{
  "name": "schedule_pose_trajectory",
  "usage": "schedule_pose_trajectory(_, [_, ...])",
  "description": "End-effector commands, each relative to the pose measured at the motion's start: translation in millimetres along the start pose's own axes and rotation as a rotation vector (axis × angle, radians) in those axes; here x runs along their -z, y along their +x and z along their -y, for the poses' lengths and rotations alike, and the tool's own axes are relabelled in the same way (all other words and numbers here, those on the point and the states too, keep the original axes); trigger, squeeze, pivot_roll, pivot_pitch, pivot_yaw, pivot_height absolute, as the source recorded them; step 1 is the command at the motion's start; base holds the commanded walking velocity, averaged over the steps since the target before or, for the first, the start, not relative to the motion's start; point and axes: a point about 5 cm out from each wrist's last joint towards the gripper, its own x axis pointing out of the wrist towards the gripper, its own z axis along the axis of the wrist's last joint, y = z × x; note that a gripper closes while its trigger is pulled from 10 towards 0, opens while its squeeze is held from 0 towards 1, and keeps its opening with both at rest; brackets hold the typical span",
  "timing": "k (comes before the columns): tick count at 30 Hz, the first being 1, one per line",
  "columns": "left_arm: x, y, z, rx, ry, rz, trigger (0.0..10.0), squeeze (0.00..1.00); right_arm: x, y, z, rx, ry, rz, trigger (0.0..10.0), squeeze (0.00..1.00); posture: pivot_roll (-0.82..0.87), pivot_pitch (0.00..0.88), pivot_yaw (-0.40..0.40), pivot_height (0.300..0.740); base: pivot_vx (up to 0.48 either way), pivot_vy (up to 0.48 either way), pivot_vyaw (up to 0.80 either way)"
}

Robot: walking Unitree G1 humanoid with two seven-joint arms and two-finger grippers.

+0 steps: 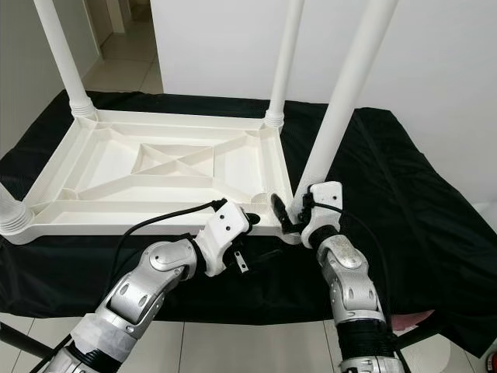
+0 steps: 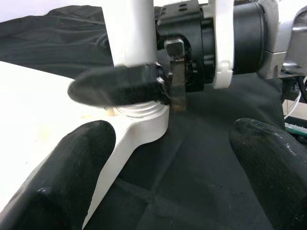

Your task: Building children table

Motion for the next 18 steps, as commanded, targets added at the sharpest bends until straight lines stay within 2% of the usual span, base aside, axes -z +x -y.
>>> schedule_pose_trajectory(1, [1.2,1.6,-0.4,-0.019,0.009,-0.008,10.0,0.0,1.2,1.8,-2.2,-0.046,-0.021,-0.004,10.0,0.0,0.03,0.033,-0.04,0.74,0.0,0.0,0.0])
schedule_pose_trajectory(6, [0.8,1.7,-1.4,-0.02,0.011,-0.008,10.0,0.0,4.2,6.7,-0.9,-0.118,-0.038,-0.024,10.0,0.0,0.03,0.031,-0.04,0.74,0.0,0.0,0.0])
schedule_pose_trajectory(7, [0.6,2.0,-1.7,-0.021,0.012,-0.008,10.0,0.0,6.0,9.9,0.0,-0.144,-0.045,-0.036,6.2,0.0,0.03,0.03,-0.041,0.74,0.0,0.0,0.0])
schedule_pose_trajectory(8, [0.6,2.0,-1.7,-0.021,0.012,-0.008,10.0,0.0,6.0,9.9,0.0,-0.144,-0.045,-0.036,6.2,0.0,0.03,0.03,-0.041,0.74,0.0,0.0,0.0])
schedule_pose_trajectory(9, [0.4,2.0,-2.3,-0.024,0.012,-0.007,10.0,0.0,8.1,13.2,0.9,-0.166,-0.049,-0.049,2.7,0.0,0.04,0.03,-0.042,0.74,0.0,0.0,0.0])
schedule_pose_trajectory(10, [0.2,1.8,-2.9,-0.027,0.013,-0.007,10.0,0.0,10.1,15.5,1.8,-0.176,-0.055,-0.062,0.6,0.0,0.04,0.031,-0.043,0.74,0.0,0.0,0.0])
schedule_pose_trajectory(11, [0.1,1.5,-3.5,-0.03,0.013,-0.006,10.0,0.0,11.8,16.8,2.4,-0.19,-0.051,-0.071,0.0,0.0,0.04,0.031,-0.043,0.74,0.0,0.0,0.0])
schedule_pose_trajectory(18, [0.7,0.8,-3.8,-0.034,0.012,-0.007,10.0,0.0,18.1,16.8,3.7,-0.215,-0.041,-0.087,0.0,0.0,0.04,0.031,-0.046,0.74,0.0,0.0,0.0])
